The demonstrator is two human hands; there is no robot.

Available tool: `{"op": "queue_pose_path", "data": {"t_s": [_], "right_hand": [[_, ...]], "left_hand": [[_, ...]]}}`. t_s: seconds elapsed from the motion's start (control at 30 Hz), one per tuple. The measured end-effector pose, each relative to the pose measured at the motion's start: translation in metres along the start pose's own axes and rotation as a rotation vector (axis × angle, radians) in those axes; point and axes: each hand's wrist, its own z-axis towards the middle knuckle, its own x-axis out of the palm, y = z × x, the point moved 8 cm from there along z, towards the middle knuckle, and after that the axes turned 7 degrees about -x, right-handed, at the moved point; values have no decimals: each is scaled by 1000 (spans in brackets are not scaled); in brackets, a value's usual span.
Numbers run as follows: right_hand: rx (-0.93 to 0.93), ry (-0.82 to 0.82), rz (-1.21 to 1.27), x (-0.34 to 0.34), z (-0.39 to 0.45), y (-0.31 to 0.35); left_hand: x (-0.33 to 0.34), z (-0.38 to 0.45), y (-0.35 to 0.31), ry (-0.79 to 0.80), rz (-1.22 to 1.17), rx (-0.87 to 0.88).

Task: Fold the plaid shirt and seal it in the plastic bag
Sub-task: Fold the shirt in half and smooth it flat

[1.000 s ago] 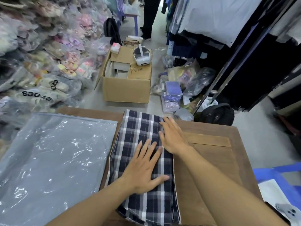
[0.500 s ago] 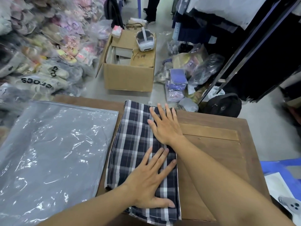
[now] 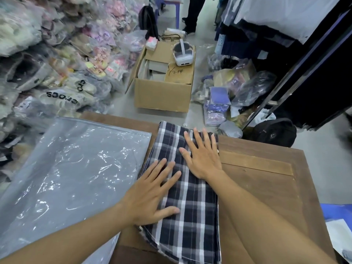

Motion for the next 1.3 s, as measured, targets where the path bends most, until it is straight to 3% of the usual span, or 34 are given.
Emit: {"op": "queue_pose_path", "data": {"t_s": [0.37,0.43,0.5,0.6,0.77,0.83,0.9,0.93,1.0,1.03,1.13,1.2,1.3], "right_hand": [[23,90,66,-4,1,0],[164,-70,137,-26,-8,-7],[465,-214,299,-42,-30,-29],[710,-102,580,-35,-52,-46],[676,49,827,-30,-50,-46],[618,92,839,-28,-52,-48],[562,119,828,-29,-55,-53],[547,125,830,-30,-57,-56],[530,123,844,-33,-60,-64],[524,114,852,-35,-61,-68],[571,73,971,-37,-68,-76],[613,64,1059,-35,-74,-81],[623,100,1089,-31,-84,-87]], "left_hand": [[23,-4,8,63,-13,-28],[22,-5,7,70,-18,-31],[21,-5,6,69,-37,-46],[23,-10,1,61,-67,-86],[21,-17,-24,107,-157,-207],[4,-15,-29,-26,-244,-201],[-28,-15,-16,-370,-365,-190],[-39,-15,1,-513,-377,-247],[-42,-14,49,-621,-355,-501],[-38,-13,75,-590,-318,-682],[-7,-16,130,-249,-379,-1176],[7,-14,141,-123,-481,-1280],[18,-5,135,-29,-391,-1201]]}}
